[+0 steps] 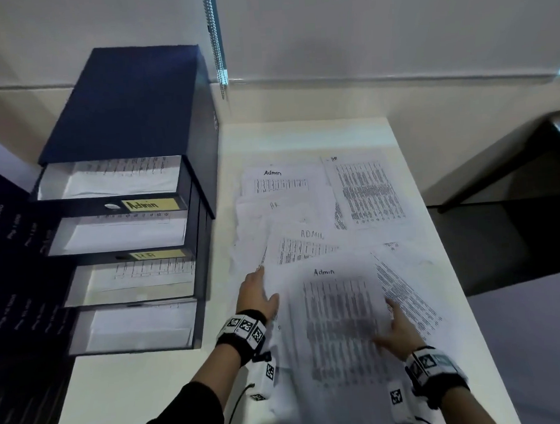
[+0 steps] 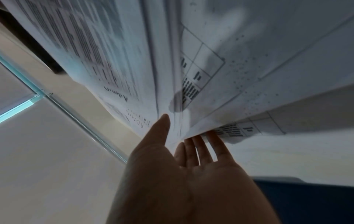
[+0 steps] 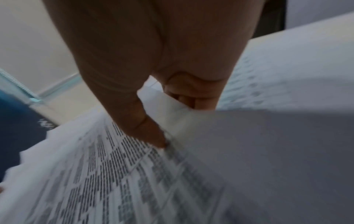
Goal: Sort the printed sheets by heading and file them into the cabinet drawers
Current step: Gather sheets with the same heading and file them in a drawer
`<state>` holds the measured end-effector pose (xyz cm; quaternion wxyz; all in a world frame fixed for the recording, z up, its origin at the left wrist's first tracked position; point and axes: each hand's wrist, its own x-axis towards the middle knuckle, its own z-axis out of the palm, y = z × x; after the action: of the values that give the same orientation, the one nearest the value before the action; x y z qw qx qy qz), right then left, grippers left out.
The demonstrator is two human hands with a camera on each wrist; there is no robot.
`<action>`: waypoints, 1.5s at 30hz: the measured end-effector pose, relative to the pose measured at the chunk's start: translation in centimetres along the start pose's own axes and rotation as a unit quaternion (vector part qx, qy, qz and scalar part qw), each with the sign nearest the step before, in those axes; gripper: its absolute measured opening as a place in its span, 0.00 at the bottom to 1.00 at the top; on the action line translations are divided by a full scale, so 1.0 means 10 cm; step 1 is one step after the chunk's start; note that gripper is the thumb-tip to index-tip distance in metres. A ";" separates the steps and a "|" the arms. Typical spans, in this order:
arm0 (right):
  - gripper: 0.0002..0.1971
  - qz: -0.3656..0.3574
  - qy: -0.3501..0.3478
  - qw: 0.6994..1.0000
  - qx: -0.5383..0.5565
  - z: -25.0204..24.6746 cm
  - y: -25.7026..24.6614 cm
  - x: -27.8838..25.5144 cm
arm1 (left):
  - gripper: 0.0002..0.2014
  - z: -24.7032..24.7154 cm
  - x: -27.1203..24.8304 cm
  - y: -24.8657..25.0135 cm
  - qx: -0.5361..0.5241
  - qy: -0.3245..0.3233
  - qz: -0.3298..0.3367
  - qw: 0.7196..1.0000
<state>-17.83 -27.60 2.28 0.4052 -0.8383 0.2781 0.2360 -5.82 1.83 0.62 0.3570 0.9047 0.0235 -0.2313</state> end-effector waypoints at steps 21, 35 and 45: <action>0.07 0.074 0.161 0.980 0.096 -0.08 0.15 0.39 | 0.04 0.26 -0.32 0.05 -0.077 -0.164 -0.043 0.983; 0.14 0.096 0.146 0.976 0.127 -0.27 0.28 0.50 | 0.10 -0.11 -0.26 0.05 -0.083 -0.055 -0.069 0.993; 0.14 0.147 0.200 0.969 0.016 -0.47 0.41 0.41 | 0.06 -0.61 -0.20 0.45 -0.195 0.137 0.067 0.969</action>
<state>-16.66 -34.66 0.14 0.3159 -0.8118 0.4773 0.1159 -4.25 2.69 8.28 0.5349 0.8400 0.0560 -0.0713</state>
